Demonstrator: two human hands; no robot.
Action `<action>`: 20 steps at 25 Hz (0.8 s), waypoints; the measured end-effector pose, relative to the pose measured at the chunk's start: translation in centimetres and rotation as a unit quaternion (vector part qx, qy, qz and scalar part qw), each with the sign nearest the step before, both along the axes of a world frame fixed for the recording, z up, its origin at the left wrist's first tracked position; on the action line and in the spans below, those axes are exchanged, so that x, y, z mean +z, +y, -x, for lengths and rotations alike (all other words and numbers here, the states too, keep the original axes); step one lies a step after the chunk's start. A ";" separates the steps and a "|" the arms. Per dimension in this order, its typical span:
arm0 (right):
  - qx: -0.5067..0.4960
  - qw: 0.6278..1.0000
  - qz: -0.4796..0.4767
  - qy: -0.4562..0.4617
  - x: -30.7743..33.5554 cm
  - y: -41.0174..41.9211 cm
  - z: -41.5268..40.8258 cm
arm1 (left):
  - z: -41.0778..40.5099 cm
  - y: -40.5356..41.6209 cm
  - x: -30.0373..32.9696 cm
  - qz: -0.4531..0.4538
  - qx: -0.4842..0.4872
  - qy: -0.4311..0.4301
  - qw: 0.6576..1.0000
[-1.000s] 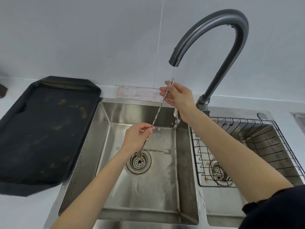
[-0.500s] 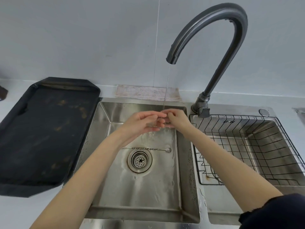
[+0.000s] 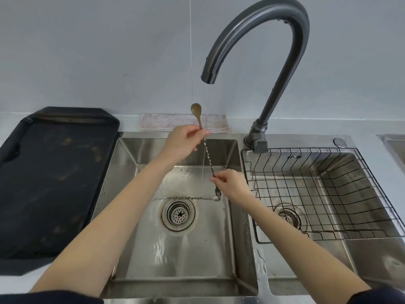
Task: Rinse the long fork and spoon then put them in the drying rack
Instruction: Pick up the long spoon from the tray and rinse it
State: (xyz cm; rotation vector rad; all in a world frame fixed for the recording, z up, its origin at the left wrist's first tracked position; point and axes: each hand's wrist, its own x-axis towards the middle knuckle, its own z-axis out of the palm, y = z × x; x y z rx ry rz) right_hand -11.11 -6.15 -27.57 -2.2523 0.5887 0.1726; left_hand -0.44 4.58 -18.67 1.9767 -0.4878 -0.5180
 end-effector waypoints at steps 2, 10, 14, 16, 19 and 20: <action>-0.003 1.000 0.014 -0.004 -0.1 0.0 0.2 | -0.4 -0.5 0.5 0.014 0.028 -0.024 0.999; -0.031 0.999 -0.017 -0.006 -0.4 0.4 0.3 | -0.4 -1.6 2.2 0.096 0.068 -0.023 0.993; -0.037 0.999 -0.011 -0.022 0.0 0.6 -0.1 | -0.3 -1.7 1.8 0.088 0.070 -0.013 0.994; -0.036 0.999 0.002 -0.035 0.1 0.7 -0.2 | -0.3 -1.8 2.0 0.107 0.084 -0.021 0.991; -0.033 0.998 0.015 -0.042 0.0 0.9 -0.2 | -0.3 -1.9 2.0 0.097 0.102 -0.064 0.988; -0.031 0.998 0.023 -0.041 -0.1 0.9 -0.2 | -0.3 -1.8 1.9 0.086 0.107 -0.075 0.988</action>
